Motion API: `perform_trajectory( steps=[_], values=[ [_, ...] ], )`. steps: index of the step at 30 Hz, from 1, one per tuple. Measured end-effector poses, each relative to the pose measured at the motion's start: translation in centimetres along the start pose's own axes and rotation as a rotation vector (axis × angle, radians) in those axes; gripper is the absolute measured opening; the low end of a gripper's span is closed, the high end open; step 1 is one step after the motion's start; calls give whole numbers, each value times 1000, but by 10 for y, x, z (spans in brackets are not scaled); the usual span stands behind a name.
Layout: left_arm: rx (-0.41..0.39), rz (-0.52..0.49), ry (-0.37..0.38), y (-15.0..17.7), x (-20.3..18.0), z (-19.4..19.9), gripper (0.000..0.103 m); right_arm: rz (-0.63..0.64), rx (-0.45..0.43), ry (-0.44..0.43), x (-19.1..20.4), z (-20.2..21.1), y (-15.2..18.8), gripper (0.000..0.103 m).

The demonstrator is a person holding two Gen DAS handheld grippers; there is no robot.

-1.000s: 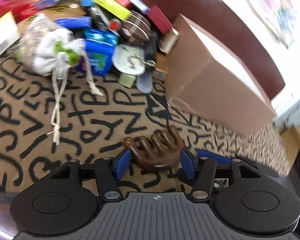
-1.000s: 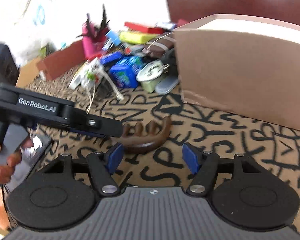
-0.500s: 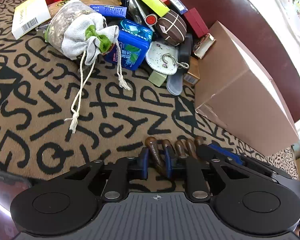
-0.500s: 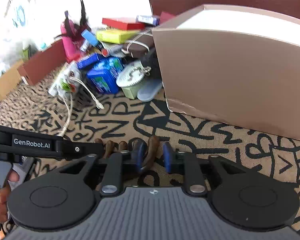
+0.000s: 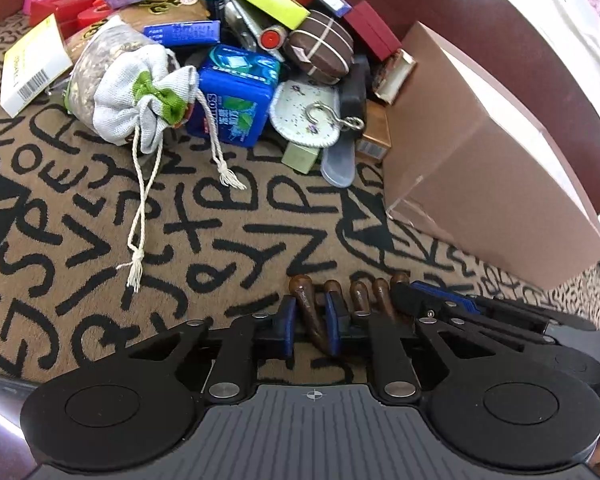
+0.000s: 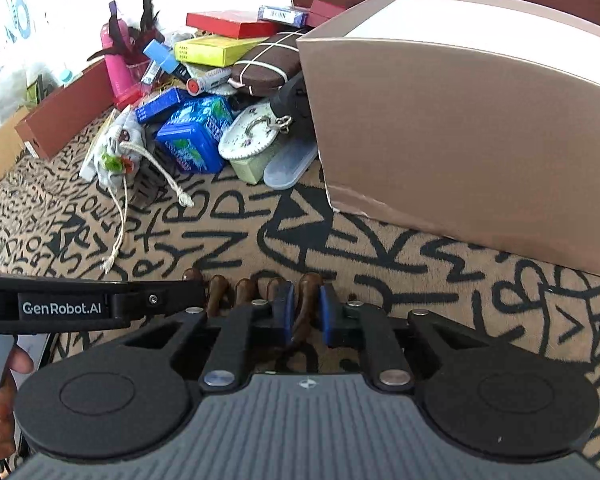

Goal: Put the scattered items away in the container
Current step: 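Grasp the brown wooden comb with both grippers together, then carry the comb into the box and open both grippers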

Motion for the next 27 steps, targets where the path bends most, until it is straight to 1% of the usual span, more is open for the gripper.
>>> perform_trajectory(
  steps=[5,8,11,13,16,19,22,24,27],
  values=[
    [-20,39,5,-1,3,-6,28,-1,3,34,3,-4,-2,17],
    [-25,47,10,0,4,-5,27,-9,-13,42,2,-7,-1,16],
    [-22,42,10,4,2,-1,28,17,-29,40,3,-4,2,15],
    [-21,52,15,9,2,5,29,-15,-37,22,0,2,5,14],
    [-30,70,25,17,-1,11,26,-60,-58,13,-5,11,11,13],
    [-42,88,38,22,-5,18,24,-47,-81,29,-4,22,17,12],
    [-67,99,51,23,-11,27,24,-55,-105,21,-5,36,18,12],
    [-89,93,62,21,-18,34,24,-64,-127,17,-8,46,18,11],
    [-117,56,80,13,-33,43,23,-79,-177,25,-13,62,13,10]
  ],
)
Point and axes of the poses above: each gripper's, at about its wrist camera, not at the fingertips, and z roughly against the way its jaws point, x to its left, y to its underside, the point moved 3 cm from there along -z, roughly the way its jaws point, and after that the axes turned 5 degrees about -z, right-handed, at the moved point
